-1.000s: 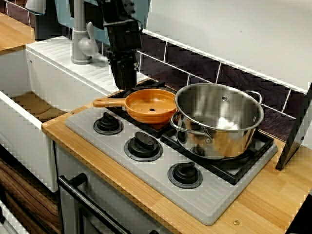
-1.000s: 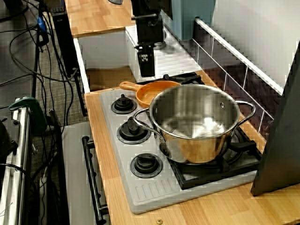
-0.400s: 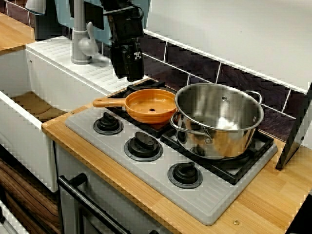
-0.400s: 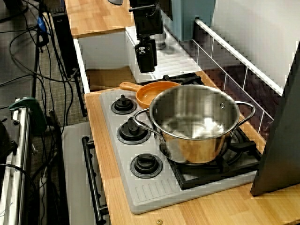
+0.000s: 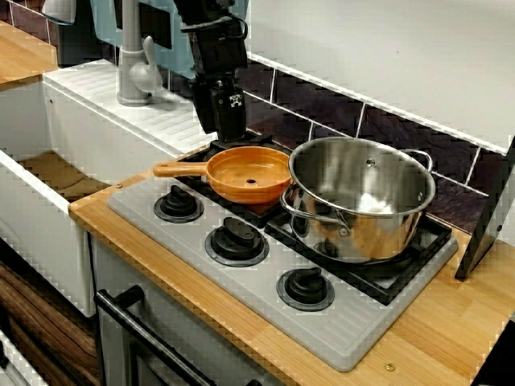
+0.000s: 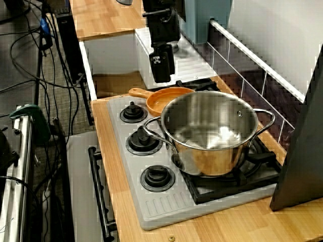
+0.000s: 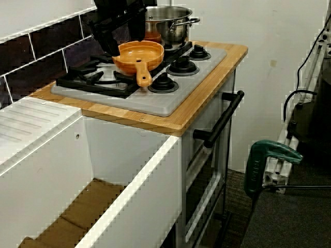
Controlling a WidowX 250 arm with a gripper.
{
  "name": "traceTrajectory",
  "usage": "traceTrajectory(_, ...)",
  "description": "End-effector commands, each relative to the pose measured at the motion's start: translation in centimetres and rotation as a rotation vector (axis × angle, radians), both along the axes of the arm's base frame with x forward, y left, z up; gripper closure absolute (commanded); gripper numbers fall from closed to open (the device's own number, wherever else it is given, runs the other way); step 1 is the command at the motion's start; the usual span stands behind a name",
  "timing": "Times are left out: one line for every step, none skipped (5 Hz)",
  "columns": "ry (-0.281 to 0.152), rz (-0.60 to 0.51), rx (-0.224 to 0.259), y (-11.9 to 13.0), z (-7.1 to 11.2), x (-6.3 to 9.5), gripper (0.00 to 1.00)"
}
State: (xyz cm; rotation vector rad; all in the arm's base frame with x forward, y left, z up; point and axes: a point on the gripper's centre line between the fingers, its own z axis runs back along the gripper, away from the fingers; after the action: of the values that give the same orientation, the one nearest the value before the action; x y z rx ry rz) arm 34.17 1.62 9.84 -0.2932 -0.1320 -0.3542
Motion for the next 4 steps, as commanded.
traceTrajectory(-0.043,0.036,0.053,0.6,-0.6,0.8,0.0)
traceTrajectory(-0.042,0.04,0.062,0.6,-1.1,1.0,0.0)
traceTrajectory(-0.03,0.042,0.064,0.6,-1.7,1.2,0.0)
traceTrajectory(-0.024,0.047,0.064,0.5,-2.0,1.3,0.0)
